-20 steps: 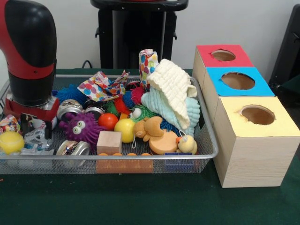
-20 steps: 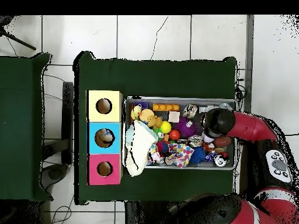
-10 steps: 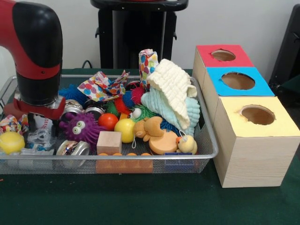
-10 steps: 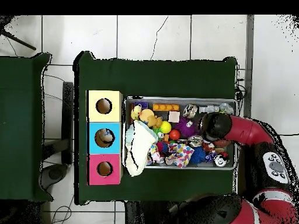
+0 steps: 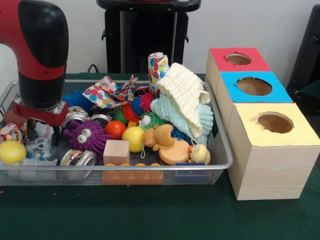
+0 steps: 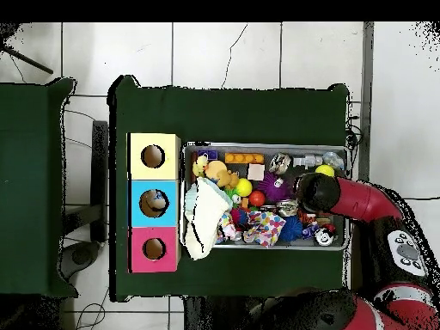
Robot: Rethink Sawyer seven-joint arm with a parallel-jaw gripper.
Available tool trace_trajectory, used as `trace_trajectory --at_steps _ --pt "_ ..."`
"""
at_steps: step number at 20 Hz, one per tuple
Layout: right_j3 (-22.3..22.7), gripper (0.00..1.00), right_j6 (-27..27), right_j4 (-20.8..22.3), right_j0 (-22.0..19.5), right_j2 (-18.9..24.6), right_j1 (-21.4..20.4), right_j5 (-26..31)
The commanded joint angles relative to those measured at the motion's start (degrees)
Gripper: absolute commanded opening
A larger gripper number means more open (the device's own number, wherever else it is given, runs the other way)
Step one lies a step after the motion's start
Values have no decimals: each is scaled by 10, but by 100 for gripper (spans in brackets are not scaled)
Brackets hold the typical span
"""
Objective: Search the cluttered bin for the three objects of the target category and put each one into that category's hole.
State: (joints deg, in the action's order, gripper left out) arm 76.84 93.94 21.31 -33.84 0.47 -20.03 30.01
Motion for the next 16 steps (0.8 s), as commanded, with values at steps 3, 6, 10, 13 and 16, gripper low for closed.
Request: trace_trajectory --at_steps 3,6,10,13,16 --pt "61 100 35 24 -9 5 48 -18" --pt "62 100 32 23 -11 6 50 -15" --pt "57 100 30 21 -16 10 58 -15" --pt "54 100 29 19 -17 11 61 -10" --pt "54 100 27 19 -19 13 63 -10"
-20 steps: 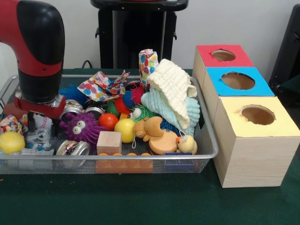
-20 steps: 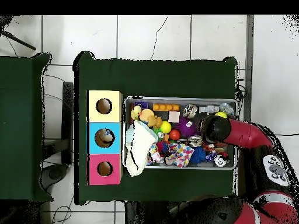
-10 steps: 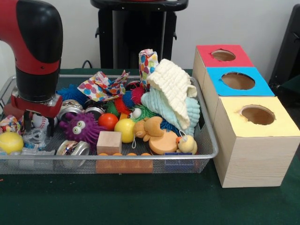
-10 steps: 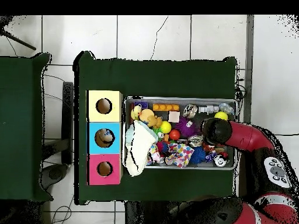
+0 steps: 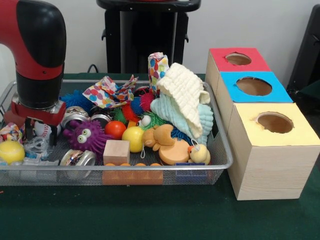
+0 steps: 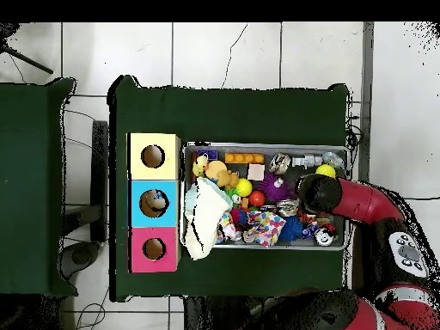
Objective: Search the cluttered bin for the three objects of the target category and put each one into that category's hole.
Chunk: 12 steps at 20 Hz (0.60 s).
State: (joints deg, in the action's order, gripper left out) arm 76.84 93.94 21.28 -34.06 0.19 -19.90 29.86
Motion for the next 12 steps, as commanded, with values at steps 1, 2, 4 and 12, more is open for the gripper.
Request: trace_trajectory --at_steps 1,2,4,12 --pt "53 100 26 19 -17 17 63 -8" --pt "52 100 24 18 -19 18 64 -7" --pt "51 100 22 18 -20 20 65 -5" --pt "44 100 17 17 -24 24 73 -3"
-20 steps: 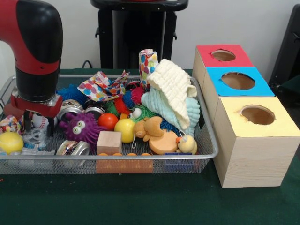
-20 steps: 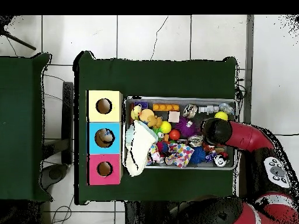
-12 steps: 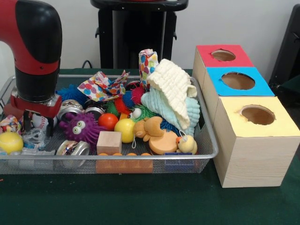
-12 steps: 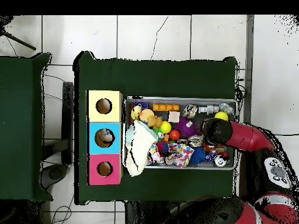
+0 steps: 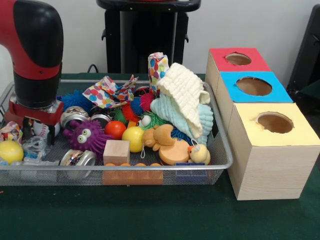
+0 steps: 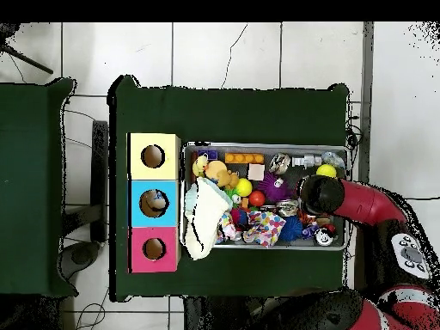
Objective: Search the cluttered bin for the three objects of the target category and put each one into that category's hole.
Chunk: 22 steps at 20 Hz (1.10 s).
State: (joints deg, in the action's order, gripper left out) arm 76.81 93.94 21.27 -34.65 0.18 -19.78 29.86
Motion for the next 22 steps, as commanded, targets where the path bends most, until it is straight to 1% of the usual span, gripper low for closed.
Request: trace_trajectory --at_steps 1,22 --pt "46 100 18 18 -18 24 72 -5" --pt "44 100 16 16 -24 29 80 -9"
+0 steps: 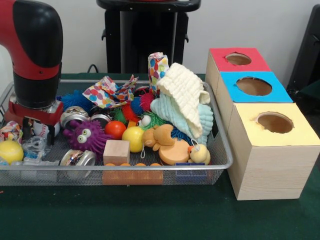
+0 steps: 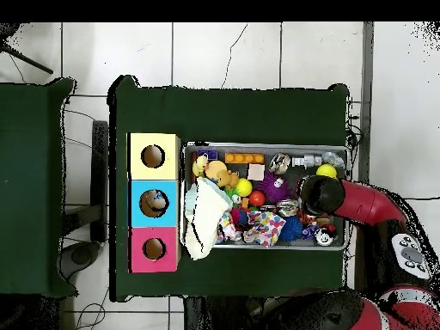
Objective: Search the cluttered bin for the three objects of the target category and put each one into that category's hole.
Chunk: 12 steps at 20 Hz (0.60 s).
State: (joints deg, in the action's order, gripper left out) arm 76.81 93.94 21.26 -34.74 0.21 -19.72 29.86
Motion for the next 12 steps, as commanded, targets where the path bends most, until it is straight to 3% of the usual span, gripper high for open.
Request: trace_trajectory --at_steps 1,12 --pt "43 100 17 16 -24 29 83 -11" --pt "34 100 23 16 -26 25 102 -7"
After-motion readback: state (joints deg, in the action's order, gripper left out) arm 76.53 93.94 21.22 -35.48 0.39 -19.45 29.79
